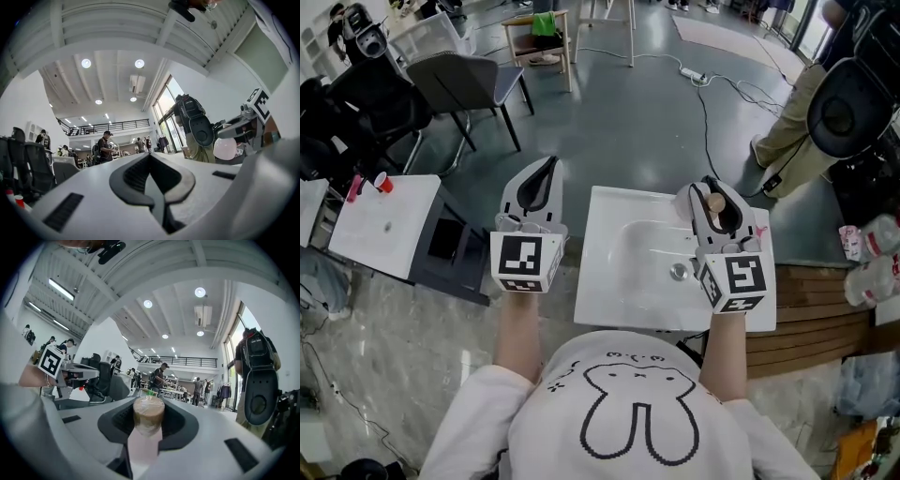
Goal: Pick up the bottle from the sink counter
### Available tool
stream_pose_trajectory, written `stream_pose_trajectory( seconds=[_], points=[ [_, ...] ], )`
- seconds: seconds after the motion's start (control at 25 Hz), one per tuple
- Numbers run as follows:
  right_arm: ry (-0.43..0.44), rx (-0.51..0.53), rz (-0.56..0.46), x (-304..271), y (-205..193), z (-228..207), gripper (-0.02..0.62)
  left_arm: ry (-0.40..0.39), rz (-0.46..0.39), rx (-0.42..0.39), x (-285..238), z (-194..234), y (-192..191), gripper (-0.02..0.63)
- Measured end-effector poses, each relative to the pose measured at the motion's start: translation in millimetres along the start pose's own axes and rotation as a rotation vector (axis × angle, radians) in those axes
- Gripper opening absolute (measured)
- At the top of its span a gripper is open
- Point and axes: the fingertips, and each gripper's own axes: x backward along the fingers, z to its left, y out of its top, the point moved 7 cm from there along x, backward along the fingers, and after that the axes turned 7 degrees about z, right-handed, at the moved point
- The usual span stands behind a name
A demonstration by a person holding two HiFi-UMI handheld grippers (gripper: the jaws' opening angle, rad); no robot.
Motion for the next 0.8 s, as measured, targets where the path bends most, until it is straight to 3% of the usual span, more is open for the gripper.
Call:
stream_pose_trajectory(
  seconds=[0.2,0.8],
  points=[
    [-0.01,-0.006,-0.006,1.3,2.5,-0.2,0.129,-0.013,-0.009,-0.039,-0.5,-4.3,7.8,0.009],
    [-0.001,-0.008,-0.017,-4.4,12.9,2.7,0.129,-0.008,-0.019,-0.01,4.4,7.7,9.6,0.009]
  ],
)
